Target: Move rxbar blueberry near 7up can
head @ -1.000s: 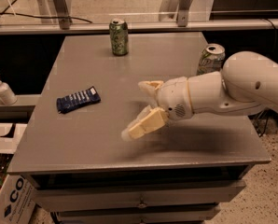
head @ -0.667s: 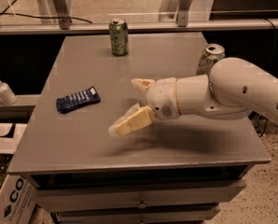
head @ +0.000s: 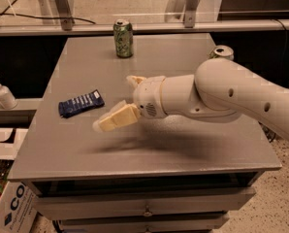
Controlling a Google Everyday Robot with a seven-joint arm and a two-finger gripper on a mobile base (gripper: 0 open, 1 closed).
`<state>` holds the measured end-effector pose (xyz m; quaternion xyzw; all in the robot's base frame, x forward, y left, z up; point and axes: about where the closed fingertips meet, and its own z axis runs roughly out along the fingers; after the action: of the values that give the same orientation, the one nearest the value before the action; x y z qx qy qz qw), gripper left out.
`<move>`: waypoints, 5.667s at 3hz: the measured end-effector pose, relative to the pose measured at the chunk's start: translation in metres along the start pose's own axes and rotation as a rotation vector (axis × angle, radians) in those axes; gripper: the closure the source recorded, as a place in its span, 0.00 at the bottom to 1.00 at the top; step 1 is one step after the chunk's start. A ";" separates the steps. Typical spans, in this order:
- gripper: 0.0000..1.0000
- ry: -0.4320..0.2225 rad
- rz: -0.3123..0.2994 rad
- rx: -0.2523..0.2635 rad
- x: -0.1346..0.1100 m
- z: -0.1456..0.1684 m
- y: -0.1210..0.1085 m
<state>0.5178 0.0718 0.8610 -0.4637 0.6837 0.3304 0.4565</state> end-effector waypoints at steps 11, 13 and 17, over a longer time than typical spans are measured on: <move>1.00 0.097 -0.021 0.042 0.016 0.098 -0.017; 1.00 0.097 -0.021 0.042 0.015 0.098 -0.017; 1.00 0.096 -0.022 0.041 0.014 0.098 -0.016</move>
Offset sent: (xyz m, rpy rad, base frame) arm 0.0371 0.0468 -0.0187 -0.0344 0.0238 -0.0837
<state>0.5619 0.1470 0.8116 -0.4770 0.7064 0.2886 0.4360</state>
